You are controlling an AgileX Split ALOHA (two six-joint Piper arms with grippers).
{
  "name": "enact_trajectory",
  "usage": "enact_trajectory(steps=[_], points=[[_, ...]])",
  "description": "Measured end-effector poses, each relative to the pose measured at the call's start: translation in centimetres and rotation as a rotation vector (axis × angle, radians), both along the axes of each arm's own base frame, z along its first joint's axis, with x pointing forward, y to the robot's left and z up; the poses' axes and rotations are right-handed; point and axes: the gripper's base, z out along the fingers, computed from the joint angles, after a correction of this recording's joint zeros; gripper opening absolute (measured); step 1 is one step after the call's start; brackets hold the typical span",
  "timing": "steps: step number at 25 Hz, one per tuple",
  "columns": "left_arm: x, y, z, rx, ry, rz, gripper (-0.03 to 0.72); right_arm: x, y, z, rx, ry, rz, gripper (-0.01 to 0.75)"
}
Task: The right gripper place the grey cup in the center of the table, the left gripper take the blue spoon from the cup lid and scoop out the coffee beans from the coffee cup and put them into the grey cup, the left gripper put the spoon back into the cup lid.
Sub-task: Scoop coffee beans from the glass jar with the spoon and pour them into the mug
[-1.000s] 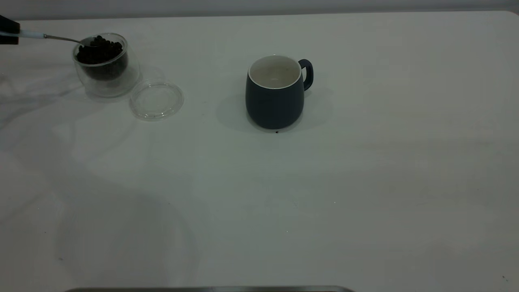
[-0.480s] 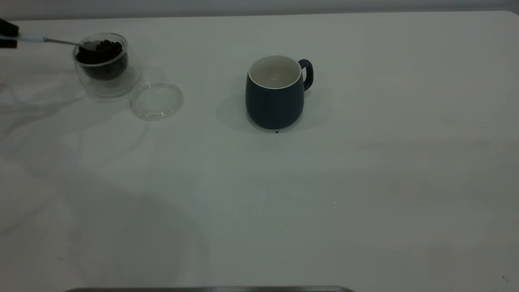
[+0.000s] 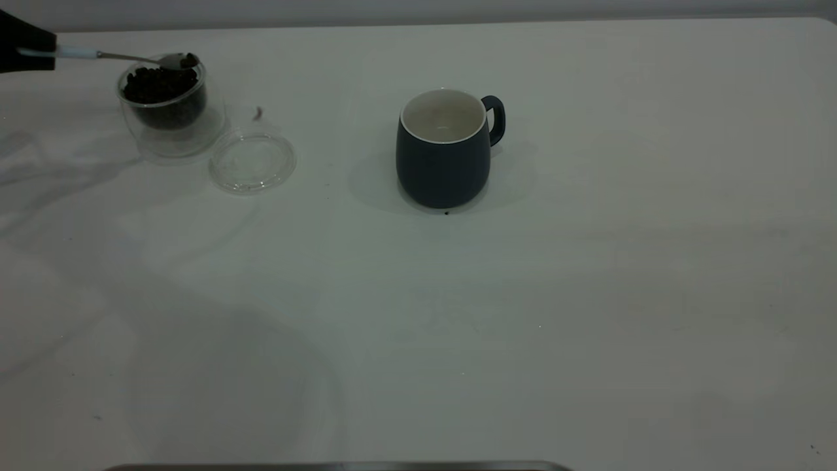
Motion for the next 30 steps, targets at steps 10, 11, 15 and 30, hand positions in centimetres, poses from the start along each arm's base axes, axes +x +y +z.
enact_trajectory(steps=[10, 11, 15, 30], points=[[1.3, -5.0, 0.2, -0.020, -0.012, -0.098, 0.134, 0.0, 0.0, 0.0, 0.000, 0.000, 0.000, 0.459], [1.5, -5.8, 0.2, -0.025, -0.016, -0.110, 0.134, 0.0, 0.0, 0.0, 0.000, 0.000, 0.000, 0.459], [2.0, -8.9, 0.4, -0.042, -0.038, -0.165, 0.134, 0.0, 0.0, 0.0, 0.000, 0.000, 0.000, 0.459], [2.0, -19.1, 0.8, -0.078, -0.090, -0.373, 0.134, 0.0, 0.0, 0.0, 0.000, 0.000, 0.000, 0.459]])
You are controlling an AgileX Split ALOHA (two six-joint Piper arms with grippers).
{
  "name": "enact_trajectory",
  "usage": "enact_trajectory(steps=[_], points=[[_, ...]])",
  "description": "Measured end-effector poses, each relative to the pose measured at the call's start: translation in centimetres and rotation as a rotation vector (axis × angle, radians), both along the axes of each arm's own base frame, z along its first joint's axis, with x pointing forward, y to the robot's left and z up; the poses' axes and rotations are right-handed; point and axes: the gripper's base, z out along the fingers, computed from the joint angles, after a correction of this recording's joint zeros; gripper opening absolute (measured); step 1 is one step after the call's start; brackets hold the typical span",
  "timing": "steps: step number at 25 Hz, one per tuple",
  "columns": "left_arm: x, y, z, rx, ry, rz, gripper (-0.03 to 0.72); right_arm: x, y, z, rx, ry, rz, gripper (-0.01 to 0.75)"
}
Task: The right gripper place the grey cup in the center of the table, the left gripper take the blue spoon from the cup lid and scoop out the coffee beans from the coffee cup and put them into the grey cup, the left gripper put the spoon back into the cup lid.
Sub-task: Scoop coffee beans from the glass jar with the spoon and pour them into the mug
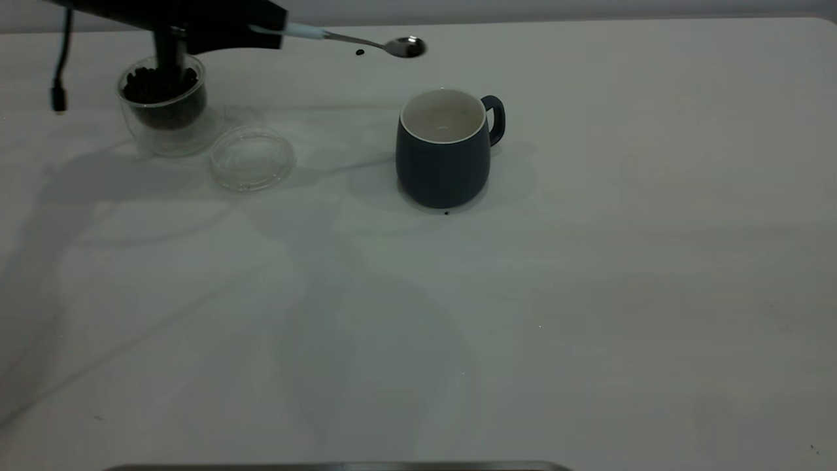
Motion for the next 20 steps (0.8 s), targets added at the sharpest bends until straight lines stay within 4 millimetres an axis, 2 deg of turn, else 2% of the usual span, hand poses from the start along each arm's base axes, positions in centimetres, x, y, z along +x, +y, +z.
enact_trajectory(steps=[7, 20], points=[[-0.5, -2.5, 0.0, -0.003, -0.050, -0.074, 0.134, 0.0, 0.0, 0.0, 0.000, 0.000, 0.000, 0.459], [-0.4, -4.2, -0.4, 0.049, -0.235, -0.139, 0.134, 0.0, 0.0, 0.0, 0.000, 0.000, 0.000, 0.459]])
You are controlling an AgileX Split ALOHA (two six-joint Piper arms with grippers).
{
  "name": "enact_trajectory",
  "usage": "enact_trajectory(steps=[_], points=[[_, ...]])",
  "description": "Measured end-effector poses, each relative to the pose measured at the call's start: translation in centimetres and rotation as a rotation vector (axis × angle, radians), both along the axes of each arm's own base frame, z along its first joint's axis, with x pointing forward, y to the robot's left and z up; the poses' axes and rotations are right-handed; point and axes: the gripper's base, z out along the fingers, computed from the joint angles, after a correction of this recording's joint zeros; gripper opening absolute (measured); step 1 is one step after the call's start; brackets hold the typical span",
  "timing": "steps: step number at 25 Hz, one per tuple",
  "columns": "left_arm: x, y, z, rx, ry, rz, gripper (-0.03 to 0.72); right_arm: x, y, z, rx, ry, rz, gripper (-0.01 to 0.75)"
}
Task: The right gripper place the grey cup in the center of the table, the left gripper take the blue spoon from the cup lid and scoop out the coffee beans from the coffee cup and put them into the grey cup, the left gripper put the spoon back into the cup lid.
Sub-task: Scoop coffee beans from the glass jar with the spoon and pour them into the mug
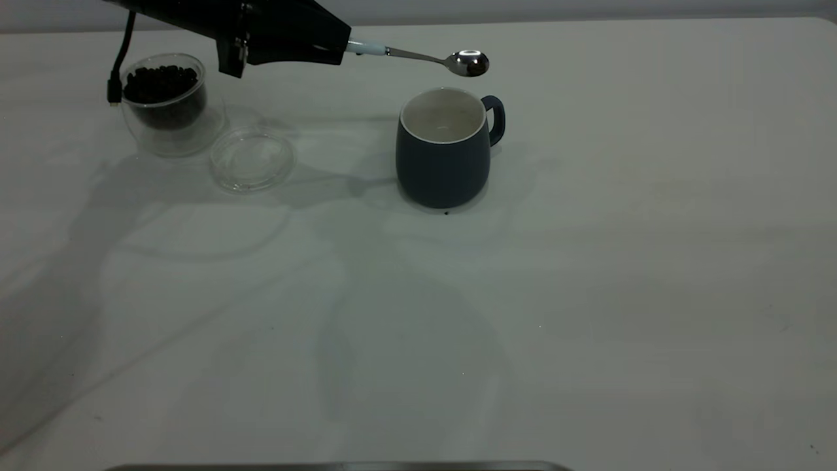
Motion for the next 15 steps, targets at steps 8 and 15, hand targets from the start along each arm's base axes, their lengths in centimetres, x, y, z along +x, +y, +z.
enact_trajectory(steps=[8, 15], points=[[0.38, 0.11, -0.30, 0.039, -0.098, 0.000, 0.134, 0.00, 0.00, 0.00, 0.000, 0.000, 0.000, 0.459], [0.35, -0.14, -0.32, 0.046, -0.250, -0.073, 0.134, 0.00, 0.00, 0.00, 0.000, 0.000, 0.000, 0.459]])
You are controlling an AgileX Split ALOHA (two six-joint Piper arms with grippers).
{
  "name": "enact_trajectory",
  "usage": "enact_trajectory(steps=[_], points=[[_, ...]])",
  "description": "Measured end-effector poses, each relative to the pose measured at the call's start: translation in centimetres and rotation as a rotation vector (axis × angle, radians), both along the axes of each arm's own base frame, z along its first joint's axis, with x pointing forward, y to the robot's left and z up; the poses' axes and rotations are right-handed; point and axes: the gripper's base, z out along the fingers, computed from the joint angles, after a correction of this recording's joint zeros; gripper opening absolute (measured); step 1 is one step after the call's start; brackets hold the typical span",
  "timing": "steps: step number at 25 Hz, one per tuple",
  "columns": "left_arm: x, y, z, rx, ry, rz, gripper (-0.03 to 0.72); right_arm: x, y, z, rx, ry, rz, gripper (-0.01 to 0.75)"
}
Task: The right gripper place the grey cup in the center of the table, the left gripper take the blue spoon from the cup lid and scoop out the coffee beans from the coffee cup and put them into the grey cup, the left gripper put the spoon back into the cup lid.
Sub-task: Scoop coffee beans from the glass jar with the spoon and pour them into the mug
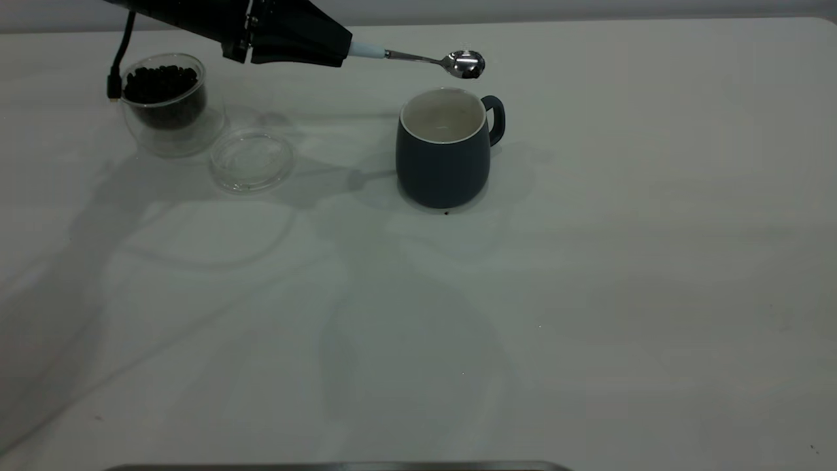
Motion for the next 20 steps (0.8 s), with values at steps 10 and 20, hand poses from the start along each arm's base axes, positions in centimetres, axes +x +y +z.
enact_trajectory(steps=[10, 20], points=[[0.3, 0.1, -0.2, 0.032, -0.113, -0.026, 0.134, 0.0, 0.0, 0.0, 0.000, 0.000, 0.000, 0.459], [0.1, 0.2, 1.0, 0.038, -0.074, -0.018, 0.134, 0.0, 0.0, 0.0, 0.000, 0.000, 0.000, 0.459]])
